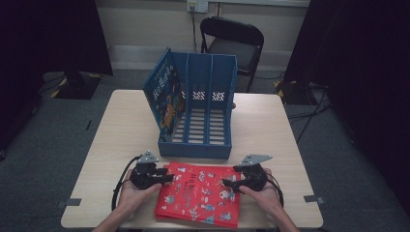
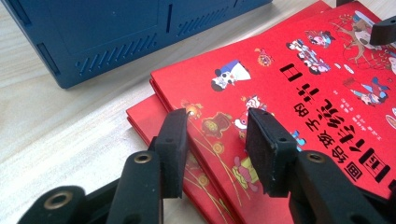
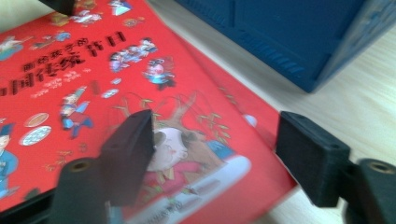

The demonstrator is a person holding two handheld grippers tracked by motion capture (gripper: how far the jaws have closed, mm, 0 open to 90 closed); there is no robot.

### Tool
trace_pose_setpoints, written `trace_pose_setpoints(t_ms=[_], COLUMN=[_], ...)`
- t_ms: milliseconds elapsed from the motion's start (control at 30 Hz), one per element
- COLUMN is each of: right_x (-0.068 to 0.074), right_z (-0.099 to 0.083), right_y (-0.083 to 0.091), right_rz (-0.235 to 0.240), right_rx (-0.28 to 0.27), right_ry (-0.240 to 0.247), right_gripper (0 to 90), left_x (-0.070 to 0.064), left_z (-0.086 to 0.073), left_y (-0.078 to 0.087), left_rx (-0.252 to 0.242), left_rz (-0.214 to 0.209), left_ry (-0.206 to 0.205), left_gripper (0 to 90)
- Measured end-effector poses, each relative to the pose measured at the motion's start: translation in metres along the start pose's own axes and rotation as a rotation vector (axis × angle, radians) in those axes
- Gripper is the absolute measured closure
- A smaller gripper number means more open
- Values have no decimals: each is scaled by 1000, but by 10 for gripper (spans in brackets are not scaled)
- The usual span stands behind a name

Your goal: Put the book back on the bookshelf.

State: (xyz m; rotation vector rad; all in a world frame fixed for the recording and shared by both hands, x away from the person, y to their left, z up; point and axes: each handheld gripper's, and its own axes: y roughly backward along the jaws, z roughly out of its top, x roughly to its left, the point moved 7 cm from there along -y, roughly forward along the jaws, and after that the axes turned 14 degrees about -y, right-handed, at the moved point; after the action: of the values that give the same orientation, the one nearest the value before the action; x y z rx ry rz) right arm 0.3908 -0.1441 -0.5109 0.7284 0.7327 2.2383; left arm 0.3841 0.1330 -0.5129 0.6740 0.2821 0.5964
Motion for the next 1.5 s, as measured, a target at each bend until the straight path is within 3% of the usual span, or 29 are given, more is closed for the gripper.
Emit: trace_pose_setpoints(t_ms=[200, 267, 367, 467, 733, 1067, 1167, 1300, 1500], right_x=[5, 6, 8, 10, 15, 24, 24, 24, 24], right_z=[-6, -10, -15, -19, -23, -1, 4, 5, 2], right_y=[6, 10, 15, 18, 25, 4, -5, -10, -11], right_rz=[-3, -3, -13, -19, 4, 43, 34, 36, 62], right_rx=[19, 18, 11, 10, 67, 62, 72, 74, 88], right_ry=[9, 4, 1, -2, 32, 36, 34, 29, 8], right_gripper=[311, 321, 335, 339, 364, 379, 383, 357, 326], left_x=[1, 0, -1, -1, -2, -5, -5, -4, -2], left_z=[6, 9, 14, 18, 26, 39, 46, 52, 49], left_y=[-8, -11, -16, -20, -28, -42, -48, -54, -51], left_rx=[-21, -17, -29, -23, -21, -17, -6, 5, 7], left_rz=[-4, 5, 4, 36, 12, -9, 21, 0, -58], left_ry=[3, -26, -34, -67, -113, -117, -161, -144, -79], left_gripper=[633, 633, 638, 685, 693, 708, 712, 713, 694])
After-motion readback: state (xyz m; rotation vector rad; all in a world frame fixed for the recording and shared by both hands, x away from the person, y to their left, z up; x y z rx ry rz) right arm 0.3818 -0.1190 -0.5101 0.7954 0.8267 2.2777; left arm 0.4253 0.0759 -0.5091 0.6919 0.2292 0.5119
